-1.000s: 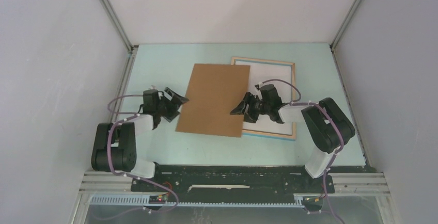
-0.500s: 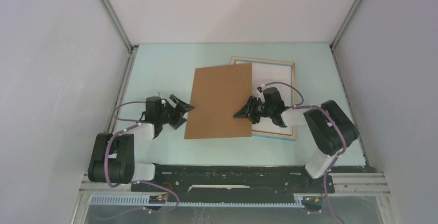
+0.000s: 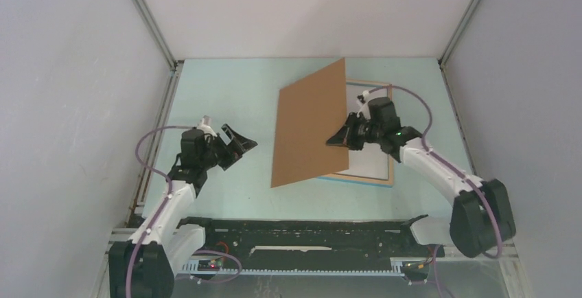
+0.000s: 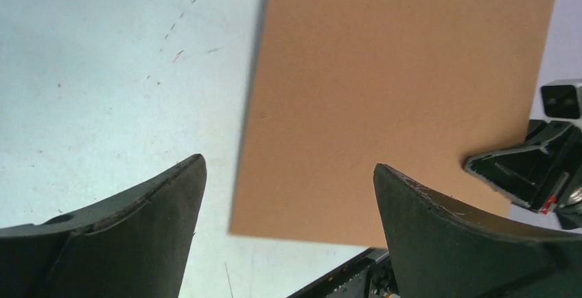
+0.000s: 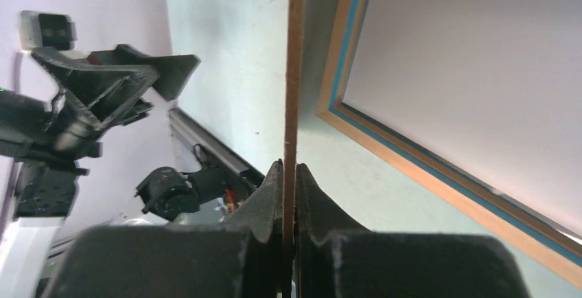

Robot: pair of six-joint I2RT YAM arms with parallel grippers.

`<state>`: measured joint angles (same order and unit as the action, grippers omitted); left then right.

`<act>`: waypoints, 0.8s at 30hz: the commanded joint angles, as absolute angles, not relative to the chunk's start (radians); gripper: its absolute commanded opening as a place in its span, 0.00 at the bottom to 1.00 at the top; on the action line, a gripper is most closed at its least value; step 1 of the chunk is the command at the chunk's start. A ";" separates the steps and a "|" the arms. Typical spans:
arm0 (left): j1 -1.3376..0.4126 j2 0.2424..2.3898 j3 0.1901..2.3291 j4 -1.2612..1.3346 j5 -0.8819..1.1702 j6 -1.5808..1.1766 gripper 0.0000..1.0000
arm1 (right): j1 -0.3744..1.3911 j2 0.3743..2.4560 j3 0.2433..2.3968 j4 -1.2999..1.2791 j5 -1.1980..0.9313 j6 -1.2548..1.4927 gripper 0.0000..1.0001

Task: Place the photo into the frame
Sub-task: Pick up the photo frame item at the center of the board.

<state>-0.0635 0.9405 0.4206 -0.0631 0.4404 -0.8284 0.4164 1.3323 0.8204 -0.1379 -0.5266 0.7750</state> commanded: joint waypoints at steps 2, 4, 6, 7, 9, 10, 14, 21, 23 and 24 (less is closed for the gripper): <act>-0.069 0.848 0.612 -0.259 0.462 -0.652 0.97 | 0.316 1.097 1.123 -0.617 -0.412 0.448 0.00; -0.069 0.837 0.639 -0.268 0.484 -0.639 0.98 | 0.293 1.031 1.239 -0.836 -0.316 0.346 0.00; -0.071 0.838 0.651 -0.261 0.505 -0.639 0.99 | 0.280 0.998 1.355 -0.999 -0.214 0.289 0.00; -0.073 0.841 0.651 -0.253 0.514 -0.643 0.99 | 0.276 0.991 1.412 -1.066 -0.155 0.271 0.00; -0.080 0.852 0.645 -0.232 0.531 -0.649 0.99 | 0.275 0.988 1.518 -1.188 -0.046 0.249 0.00; -0.084 0.860 0.642 -0.224 0.535 -0.650 0.99 | 0.274 0.989 1.559 -1.228 -0.010 0.242 0.00; -0.102 0.907 0.650 -0.215 0.549 -0.642 0.99 | 0.275 1.011 1.679 -1.326 0.115 0.248 0.00; -0.194 0.990 0.659 -0.150 0.434 -0.727 0.98 | 0.287 1.132 1.784 -1.488 0.259 0.287 0.00; -0.252 1.042 0.652 -0.067 0.395 -0.794 0.98 | 0.288 1.150 1.789 -1.492 0.273 0.288 0.00; -0.275 1.077 0.647 -0.020 0.378 -0.825 0.98 | 0.290 1.164 1.790 -1.496 0.265 0.285 0.00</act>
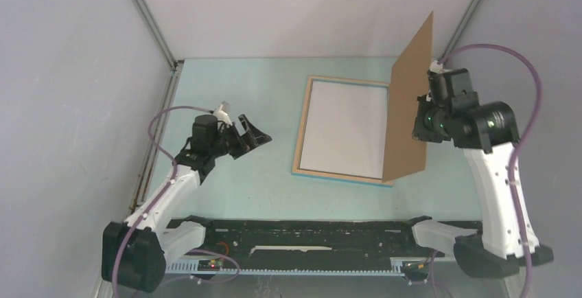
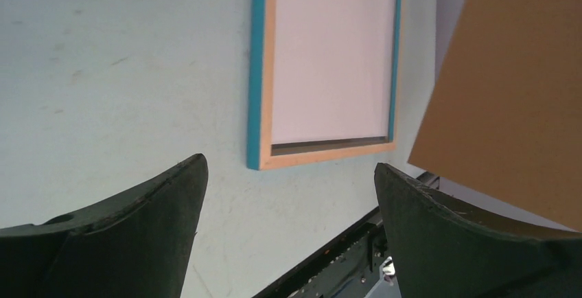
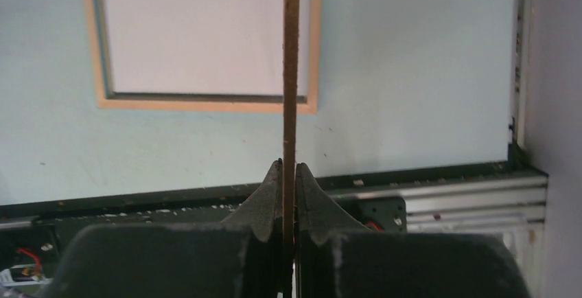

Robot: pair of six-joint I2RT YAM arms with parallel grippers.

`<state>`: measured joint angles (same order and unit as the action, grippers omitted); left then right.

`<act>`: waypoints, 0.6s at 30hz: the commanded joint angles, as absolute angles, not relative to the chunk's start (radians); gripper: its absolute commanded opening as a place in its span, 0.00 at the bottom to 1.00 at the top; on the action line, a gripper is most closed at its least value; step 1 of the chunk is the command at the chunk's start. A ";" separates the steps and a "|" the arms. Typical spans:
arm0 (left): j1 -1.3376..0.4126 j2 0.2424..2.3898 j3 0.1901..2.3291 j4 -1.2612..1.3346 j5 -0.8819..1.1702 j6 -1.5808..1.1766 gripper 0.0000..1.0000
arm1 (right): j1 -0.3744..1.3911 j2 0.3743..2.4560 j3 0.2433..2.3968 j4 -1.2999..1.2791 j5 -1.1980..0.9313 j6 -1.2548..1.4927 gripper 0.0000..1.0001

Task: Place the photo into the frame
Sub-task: Pick up the photo frame item at the center of the board.

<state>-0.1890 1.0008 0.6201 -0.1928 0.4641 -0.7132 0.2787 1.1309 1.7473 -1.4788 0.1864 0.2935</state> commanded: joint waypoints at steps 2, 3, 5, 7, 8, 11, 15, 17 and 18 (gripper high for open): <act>-0.308 1.155 0.641 0.090 0.372 -0.884 0.97 | 0.298 1.202 1.806 -1.509 0.257 0.286 0.00; -0.323 1.192 0.646 0.125 0.364 -0.893 0.97 | 0.314 1.222 1.815 -1.517 0.272 0.289 0.00; -0.349 1.263 0.665 0.166 0.337 -0.904 0.97 | 0.348 1.265 1.843 -1.532 0.303 0.299 0.00; -0.371 1.323 0.683 0.205 0.320 -0.915 0.98 | 0.378 1.307 1.876 -1.545 0.343 0.311 0.00; -0.382 1.365 0.695 0.231 0.320 -0.921 0.98 | 0.386 1.328 1.896 -1.552 0.355 0.315 0.00; -0.410 1.469 0.714 0.299 0.318 -0.922 0.98 | 0.409 1.389 1.939 -1.569 0.377 0.328 0.00; -0.413 1.589 0.720 0.400 0.354 -0.890 0.97 | 0.437 1.465 1.964 -1.577 0.415 0.356 0.00; -0.414 1.631 0.719 0.452 0.366 -0.882 0.97 | 0.446 1.500 1.971 -1.588 0.442 0.375 0.00; -0.416 1.644 0.713 0.495 0.396 -0.892 0.96 | 0.450 1.518 1.974 -1.598 0.453 0.384 0.00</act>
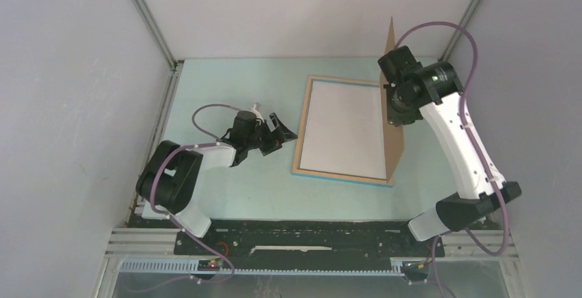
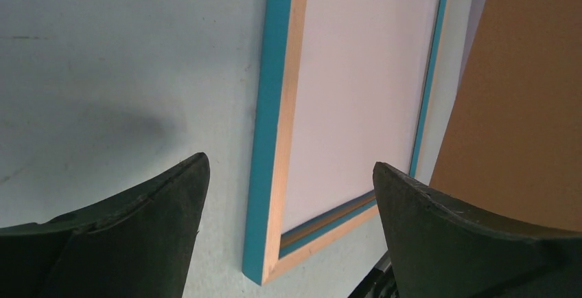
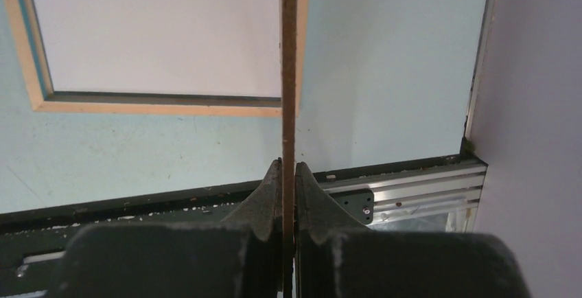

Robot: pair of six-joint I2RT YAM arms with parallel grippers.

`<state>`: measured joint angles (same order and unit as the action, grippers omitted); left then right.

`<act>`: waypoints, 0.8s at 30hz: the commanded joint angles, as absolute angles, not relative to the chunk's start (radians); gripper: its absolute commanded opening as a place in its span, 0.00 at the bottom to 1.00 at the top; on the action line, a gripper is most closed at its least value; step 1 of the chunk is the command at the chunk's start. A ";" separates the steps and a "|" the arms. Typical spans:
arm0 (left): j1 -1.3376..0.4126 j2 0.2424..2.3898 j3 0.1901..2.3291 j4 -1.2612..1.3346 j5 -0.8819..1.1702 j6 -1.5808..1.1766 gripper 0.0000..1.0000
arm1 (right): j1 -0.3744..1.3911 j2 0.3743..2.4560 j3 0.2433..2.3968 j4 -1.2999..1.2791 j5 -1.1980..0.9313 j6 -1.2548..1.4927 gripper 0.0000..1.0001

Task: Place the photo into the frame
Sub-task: Pick up the photo frame item at the center of the board, then turn over the photo frame item on the photo frame.

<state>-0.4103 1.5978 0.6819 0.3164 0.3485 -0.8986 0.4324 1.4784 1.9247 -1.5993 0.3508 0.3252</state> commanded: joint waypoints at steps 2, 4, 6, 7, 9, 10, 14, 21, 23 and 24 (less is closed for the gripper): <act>-0.424 1.639 0.698 0.533 0.401 -0.896 0.96 | 0.457 1.548 1.981 -1.604 0.476 0.399 0.00; -0.431 1.621 0.684 0.524 0.376 -0.878 0.96 | 0.459 1.573 1.987 -1.605 0.486 0.407 0.00; -0.435 1.608 0.670 0.521 0.351 -0.877 0.96 | 0.460 1.600 1.996 -1.606 0.494 0.414 0.00; -0.439 1.603 0.666 0.521 0.344 -0.875 0.96 | 0.458 1.621 2.000 -1.605 0.493 0.412 0.00; -0.447 1.604 0.666 0.519 0.336 -0.868 0.96 | 0.457 1.647 2.007 -1.606 0.499 0.412 0.00; -0.451 1.606 0.670 0.516 0.331 -0.864 0.96 | 0.457 1.658 2.009 -1.606 0.502 0.413 0.00; -0.462 1.614 0.692 0.477 0.312 -0.849 0.96 | 0.453 1.689 2.030 -1.607 0.505 0.418 0.00; -0.478 1.613 0.713 0.426 0.276 -0.829 0.97 | 0.426 1.727 2.048 -1.608 0.502 0.401 0.00; -0.480 1.606 0.710 0.425 0.267 -0.825 0.97 | 0.420 1.733 2.048 -1.608 0.501 0.398 0.00; -0.480 1.608 0.711 0.426 0.269 -0.825 0.97 | 0.416 1.738 2.048 -1.608 0.503 0.398 0.00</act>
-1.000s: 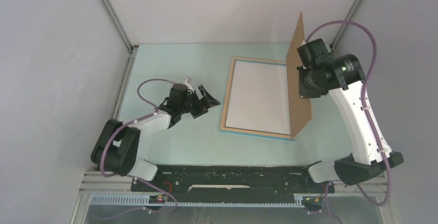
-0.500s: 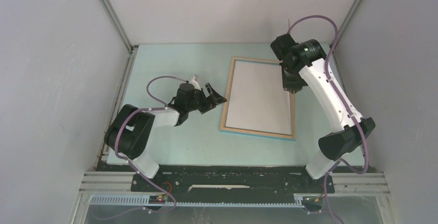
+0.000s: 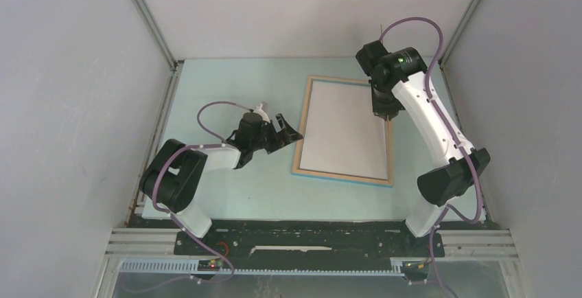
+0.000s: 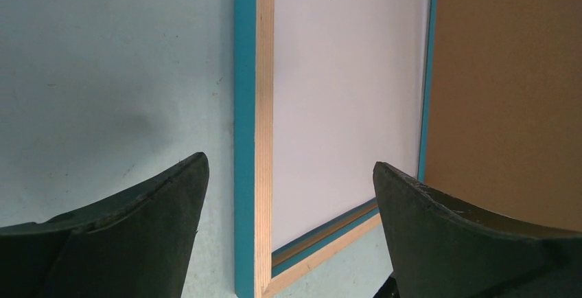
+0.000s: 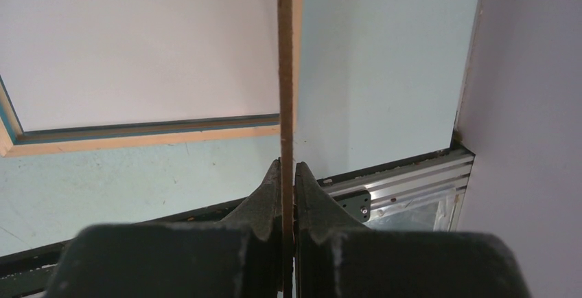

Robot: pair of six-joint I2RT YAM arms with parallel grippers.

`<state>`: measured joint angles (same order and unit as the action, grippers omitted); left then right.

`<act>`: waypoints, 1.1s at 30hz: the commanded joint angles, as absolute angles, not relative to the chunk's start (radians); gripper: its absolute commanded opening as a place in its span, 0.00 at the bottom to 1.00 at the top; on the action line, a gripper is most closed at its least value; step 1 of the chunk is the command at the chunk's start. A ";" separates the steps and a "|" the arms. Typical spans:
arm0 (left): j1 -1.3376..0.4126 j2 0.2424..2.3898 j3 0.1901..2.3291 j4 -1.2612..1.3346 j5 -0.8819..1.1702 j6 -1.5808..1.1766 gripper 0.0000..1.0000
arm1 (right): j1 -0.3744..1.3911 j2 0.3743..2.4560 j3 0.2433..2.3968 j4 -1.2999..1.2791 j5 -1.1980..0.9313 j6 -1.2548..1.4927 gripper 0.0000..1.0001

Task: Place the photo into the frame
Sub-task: Turn over the photo frame item on the photo frame.

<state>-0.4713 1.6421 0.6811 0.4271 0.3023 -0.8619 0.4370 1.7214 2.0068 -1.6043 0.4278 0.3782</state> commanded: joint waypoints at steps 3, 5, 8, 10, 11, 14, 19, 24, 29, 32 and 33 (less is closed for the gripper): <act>-0.482 1.614 0.715 0.425 0.272 -0.825 0.97 | 0.408 1.750 2.053 -1.608 0.504 0.397 0.00; -0.482 1.614 0.715 0.424 0.270 -0.824 0.97 | 0.406 1.759 2.060 -1.608 0.504 0.400 0.00; -0.482 1.614 0.715 0.425 0.270 -0.824 0.97 | 0.405 1.769 2.060 -1.607 0.499 0.405 0.00; -0.482 1.614 0.716 0.424 0.271 -0.823 0.97 | 0.405 1.772 2.056 -1.608 0.503 0.414 0.00; -0.482 1.614 0.716 0.424 0.272 -0.823 0.97 | 0.406 1.772 2.057 -1.607 0.500 0.421 0.00; -0.483 1.614 0.715 0.425 0.270 -0.824 0.97 | 0.409 1.781 2.082 -1.606 0.476 0.428 0.00; -0.483 1.614 0.715 0.424 0.273 -0.822 0.97 | 0.423 1.782 2.126 -1.608 0.466 0.427 0.00; -0.483 1.614 0.716 0.424 0.272 -0.821 0.97 | 0.426 1.755 2.128 -1.608 0.484 0.432 0.00; -0.485 1.614 0.716 0.424 0.272 -0.821 0.97 | 0.413 1.751 2.109 -1.608 0.495 0.426 0.00; -0.485 1.614 0.716 0.424 0.273 -0.821 0.97 | 0.412 1.752 2.089 -1.607 0.507 0.429 0.00; -0.484 1.614 0.716 0.425 0.271 -0.821 0.97 | 0.411 1.752 2.082 -1.608 0.513 0.429 0.00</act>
<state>-0.4751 1.6421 0.6811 0.4057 0.2901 -0.8532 0.4187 1.7866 2.0743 -1.6035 0.4114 0.4026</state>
